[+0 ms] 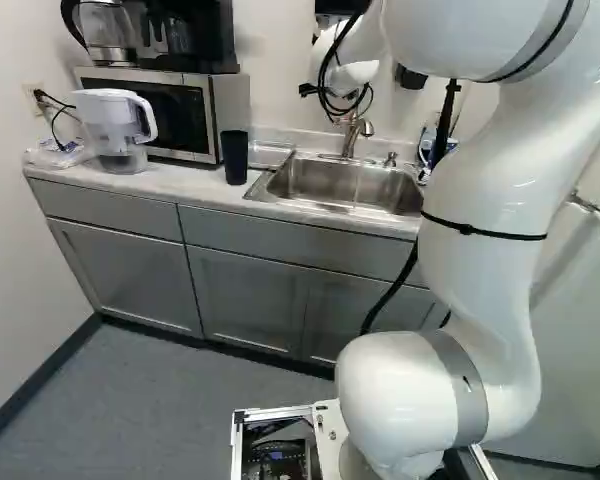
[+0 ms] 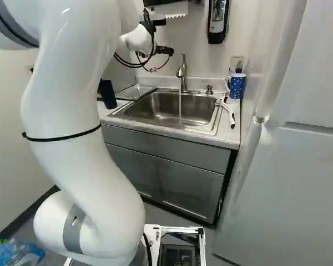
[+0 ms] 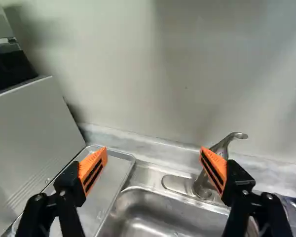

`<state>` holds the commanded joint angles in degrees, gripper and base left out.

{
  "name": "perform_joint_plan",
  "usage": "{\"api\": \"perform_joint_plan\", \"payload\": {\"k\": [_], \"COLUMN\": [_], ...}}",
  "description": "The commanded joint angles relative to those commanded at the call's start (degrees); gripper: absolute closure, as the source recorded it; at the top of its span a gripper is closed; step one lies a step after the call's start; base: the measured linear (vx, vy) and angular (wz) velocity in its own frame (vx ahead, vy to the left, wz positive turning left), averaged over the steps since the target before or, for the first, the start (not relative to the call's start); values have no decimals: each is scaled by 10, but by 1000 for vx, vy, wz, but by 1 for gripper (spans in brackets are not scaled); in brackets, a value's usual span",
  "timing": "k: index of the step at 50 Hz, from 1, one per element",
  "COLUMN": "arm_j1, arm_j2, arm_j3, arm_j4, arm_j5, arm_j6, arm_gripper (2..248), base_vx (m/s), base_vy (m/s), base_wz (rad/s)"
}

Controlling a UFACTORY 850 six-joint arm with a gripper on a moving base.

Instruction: Rinse the cup and place it in the tray

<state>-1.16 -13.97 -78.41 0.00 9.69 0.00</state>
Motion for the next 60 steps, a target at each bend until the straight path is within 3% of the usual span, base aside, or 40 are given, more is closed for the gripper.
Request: {"api": "perform_joint_plan", "payload": {"k": [22,60], "arm_j1": [13,12], "arm_j2": [44,120], "arm_j3": [48,129], "arm_j4": [0,0], "arm_j5": [-47,-147], "arm_j6": [0,0], "arm_gripper": [3,3], "base_vx": [0,0], "base_vy": [0,0], "base_wz": [0,0]}}
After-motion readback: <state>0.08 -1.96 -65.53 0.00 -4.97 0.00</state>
